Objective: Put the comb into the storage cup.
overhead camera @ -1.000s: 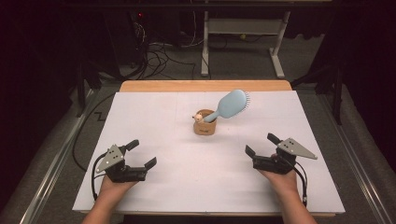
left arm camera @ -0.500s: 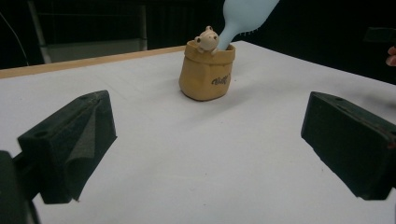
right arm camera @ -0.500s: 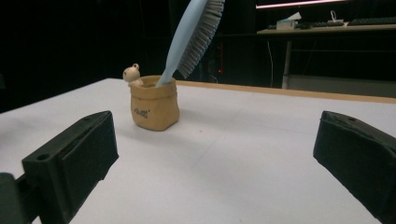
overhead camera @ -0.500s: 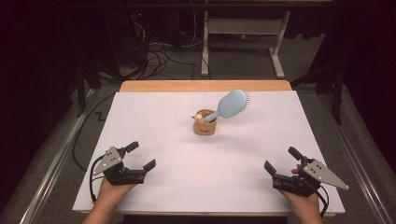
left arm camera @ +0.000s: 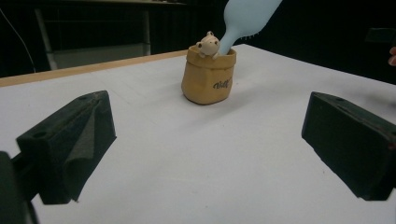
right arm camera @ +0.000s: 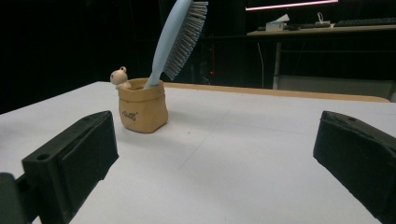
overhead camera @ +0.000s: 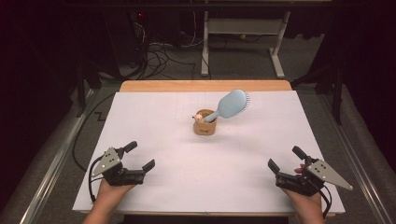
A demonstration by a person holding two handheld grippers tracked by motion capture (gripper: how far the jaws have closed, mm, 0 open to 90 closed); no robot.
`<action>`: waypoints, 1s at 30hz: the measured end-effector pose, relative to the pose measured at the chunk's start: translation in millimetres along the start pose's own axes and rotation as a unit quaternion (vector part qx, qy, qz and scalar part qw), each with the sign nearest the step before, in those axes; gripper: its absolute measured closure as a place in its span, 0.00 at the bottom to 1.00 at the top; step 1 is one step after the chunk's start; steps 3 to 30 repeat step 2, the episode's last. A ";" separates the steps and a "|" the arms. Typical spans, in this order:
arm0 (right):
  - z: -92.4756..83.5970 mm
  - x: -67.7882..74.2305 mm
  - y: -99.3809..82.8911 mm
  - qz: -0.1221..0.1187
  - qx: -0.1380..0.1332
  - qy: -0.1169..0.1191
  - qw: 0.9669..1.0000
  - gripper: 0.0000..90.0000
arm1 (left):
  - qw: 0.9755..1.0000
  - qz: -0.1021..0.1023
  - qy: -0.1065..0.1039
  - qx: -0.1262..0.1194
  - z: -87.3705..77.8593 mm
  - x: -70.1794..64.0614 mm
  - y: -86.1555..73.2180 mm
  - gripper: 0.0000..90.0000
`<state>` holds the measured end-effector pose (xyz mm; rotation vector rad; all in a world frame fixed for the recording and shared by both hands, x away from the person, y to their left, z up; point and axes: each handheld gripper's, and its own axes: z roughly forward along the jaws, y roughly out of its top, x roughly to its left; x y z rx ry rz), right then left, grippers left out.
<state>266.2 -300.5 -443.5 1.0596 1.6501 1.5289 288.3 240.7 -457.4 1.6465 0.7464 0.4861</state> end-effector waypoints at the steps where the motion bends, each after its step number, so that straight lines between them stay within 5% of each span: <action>1: 0.0 -0.1 -0.1 0.001 0.001 -0.001 1.000 0.01 | 1.000 0.000 0.001 0.000 0.0 0.2 0.0 0.04; 30: 0.0 -0.3 -0.3 0.001 0.002 -0.002 1.000 0.01 | 1.000 0.000 0.001 -0.001 0.0 0.3 0.1 0.04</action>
